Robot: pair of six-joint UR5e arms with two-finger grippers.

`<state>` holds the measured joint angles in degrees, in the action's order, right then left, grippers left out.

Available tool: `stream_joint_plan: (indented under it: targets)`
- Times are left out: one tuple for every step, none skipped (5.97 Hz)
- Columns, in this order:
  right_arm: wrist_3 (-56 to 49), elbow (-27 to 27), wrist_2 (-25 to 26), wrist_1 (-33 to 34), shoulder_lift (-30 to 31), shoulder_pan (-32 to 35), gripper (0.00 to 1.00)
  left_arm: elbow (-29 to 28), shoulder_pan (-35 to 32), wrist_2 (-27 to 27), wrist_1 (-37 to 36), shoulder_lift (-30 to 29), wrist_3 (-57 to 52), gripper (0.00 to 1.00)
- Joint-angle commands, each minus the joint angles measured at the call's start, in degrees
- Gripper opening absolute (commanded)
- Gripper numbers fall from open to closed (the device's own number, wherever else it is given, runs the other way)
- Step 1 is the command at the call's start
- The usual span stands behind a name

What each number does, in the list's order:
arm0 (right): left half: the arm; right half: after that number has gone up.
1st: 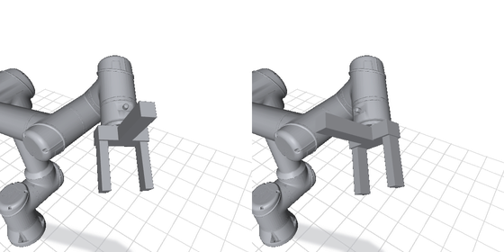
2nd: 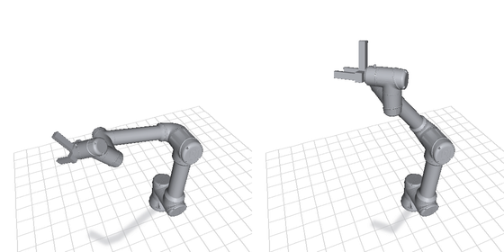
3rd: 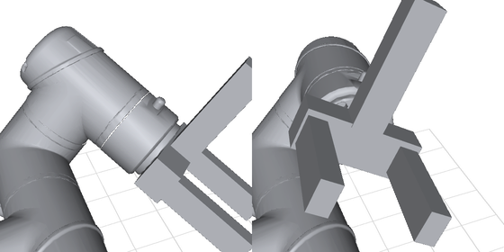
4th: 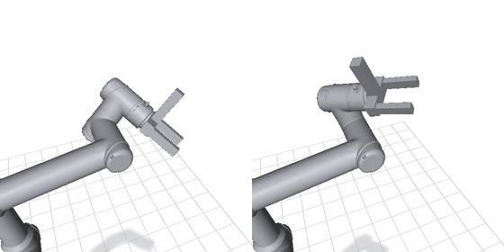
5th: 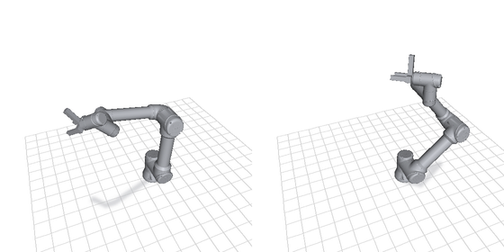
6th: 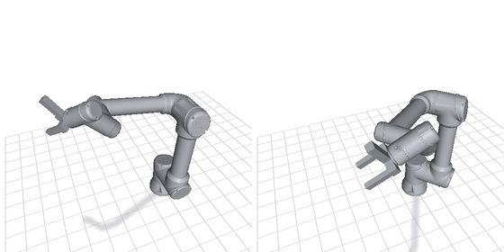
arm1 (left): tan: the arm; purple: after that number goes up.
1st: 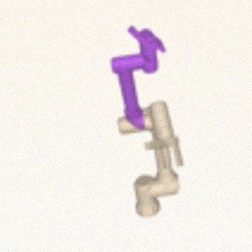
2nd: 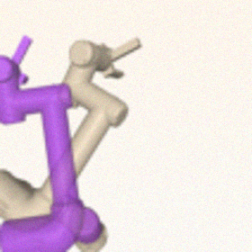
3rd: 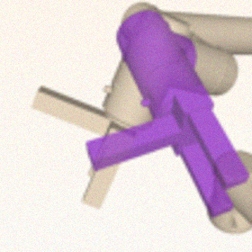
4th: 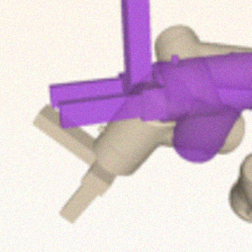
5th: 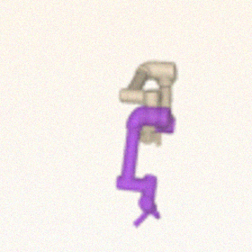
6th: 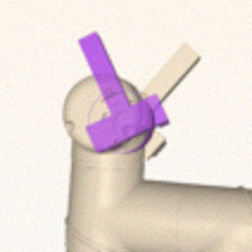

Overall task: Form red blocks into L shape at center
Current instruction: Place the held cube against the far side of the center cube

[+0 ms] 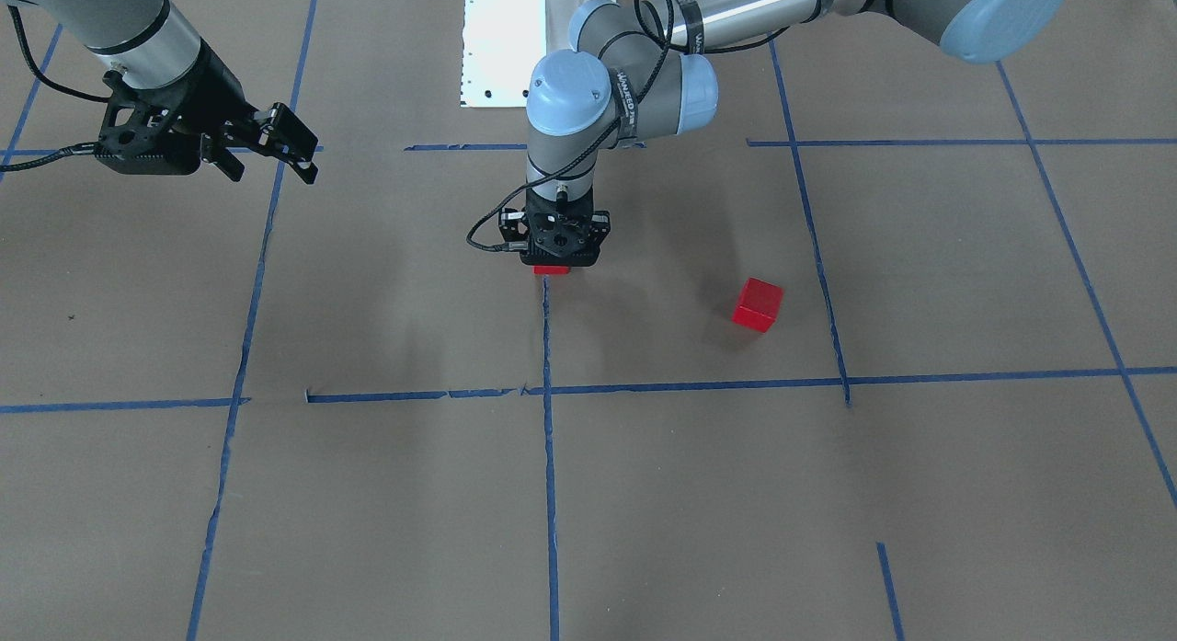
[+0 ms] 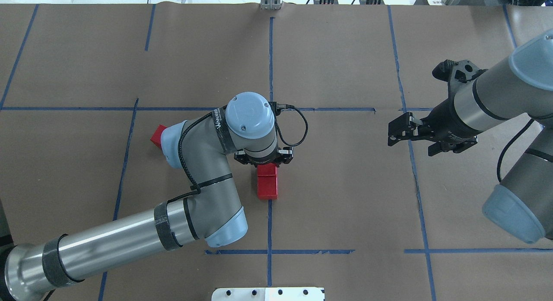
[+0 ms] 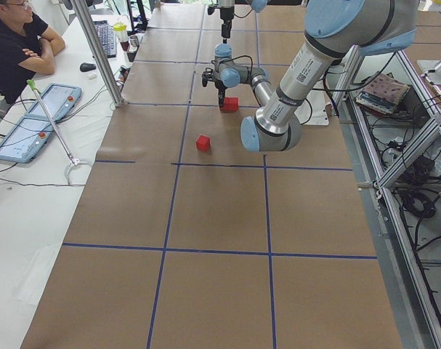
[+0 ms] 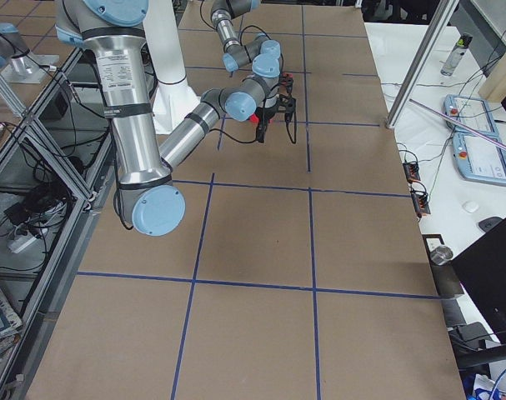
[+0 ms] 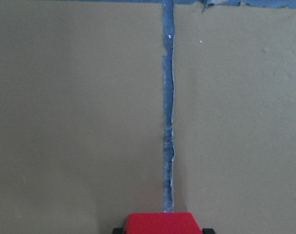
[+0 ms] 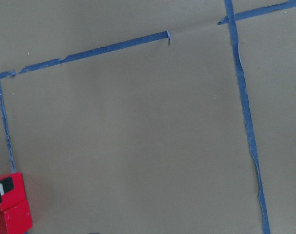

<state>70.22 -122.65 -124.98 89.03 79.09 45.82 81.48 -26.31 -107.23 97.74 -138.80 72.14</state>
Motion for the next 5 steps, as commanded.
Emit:
stream_joint_plan:
  targets:
    - [0.0, 0.0, 0.0, 0.0, 0.0, 0.1, 1.0, 0.0, 0.1, 0.0, 0.0, 0.0, 0.0, 0.08]
    - [0.0, 0.0, 0.0, 0.0, 0.0, 0.0, 1.0, 0.0, 0.1, 0.1, 0.0, 0.0, 0.0, 0.58]
    - [0.0, 0.0, 0.0, 0.0, 0.0, 0.0, 1.0, 0.1, 0.1, 0.3, 0.1, 0.0, -0.1, 1.0]
    - [0.0, 0.0, 0.0, 0.0, -0.1, 0.0, 1.0, 0.2, 0.5, 3.3, 0.1, -0.1, -0.1, 1.0]
    - [0.0, 0.0, 0.0, 0.0, -0.1, 0.0, 1.0, 1.2, 0.8, 3.3, 0.1, 0.1, -0.1, 1.0]
